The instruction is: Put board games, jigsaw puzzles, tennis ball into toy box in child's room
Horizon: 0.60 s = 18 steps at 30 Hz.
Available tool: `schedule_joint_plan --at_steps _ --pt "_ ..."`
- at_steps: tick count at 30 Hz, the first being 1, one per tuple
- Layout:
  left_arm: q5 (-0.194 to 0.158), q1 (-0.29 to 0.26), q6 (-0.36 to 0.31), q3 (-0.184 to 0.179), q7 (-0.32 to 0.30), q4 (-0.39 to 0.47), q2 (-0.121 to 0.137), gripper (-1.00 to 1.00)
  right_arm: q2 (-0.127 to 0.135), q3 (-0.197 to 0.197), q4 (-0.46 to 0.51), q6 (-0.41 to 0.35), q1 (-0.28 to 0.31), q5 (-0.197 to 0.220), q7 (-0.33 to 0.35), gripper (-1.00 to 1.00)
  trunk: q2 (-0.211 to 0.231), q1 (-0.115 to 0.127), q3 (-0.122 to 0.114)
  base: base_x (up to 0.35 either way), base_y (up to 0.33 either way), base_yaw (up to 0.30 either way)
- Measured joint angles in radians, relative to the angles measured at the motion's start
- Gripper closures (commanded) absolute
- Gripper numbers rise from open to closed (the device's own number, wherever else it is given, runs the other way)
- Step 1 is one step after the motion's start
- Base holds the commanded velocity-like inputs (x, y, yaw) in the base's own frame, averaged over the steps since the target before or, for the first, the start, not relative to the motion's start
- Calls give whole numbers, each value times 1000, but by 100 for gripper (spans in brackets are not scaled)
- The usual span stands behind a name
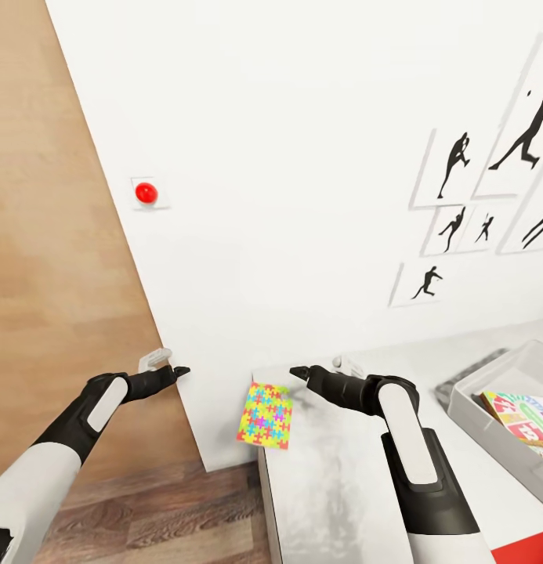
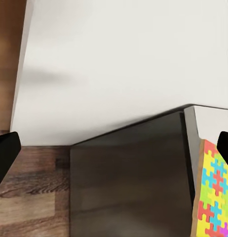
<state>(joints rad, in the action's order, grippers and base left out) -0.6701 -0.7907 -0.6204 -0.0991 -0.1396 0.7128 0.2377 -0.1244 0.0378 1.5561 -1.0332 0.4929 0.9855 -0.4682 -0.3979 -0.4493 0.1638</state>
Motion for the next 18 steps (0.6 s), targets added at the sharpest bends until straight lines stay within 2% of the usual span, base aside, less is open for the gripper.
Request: schedule_joint_plan --at_steps 18 --pt "0 0 0 -1 0 0 -1 -100 -1 -4 2 -2 0 1 0 -100 0 0 -30 0 0 0"
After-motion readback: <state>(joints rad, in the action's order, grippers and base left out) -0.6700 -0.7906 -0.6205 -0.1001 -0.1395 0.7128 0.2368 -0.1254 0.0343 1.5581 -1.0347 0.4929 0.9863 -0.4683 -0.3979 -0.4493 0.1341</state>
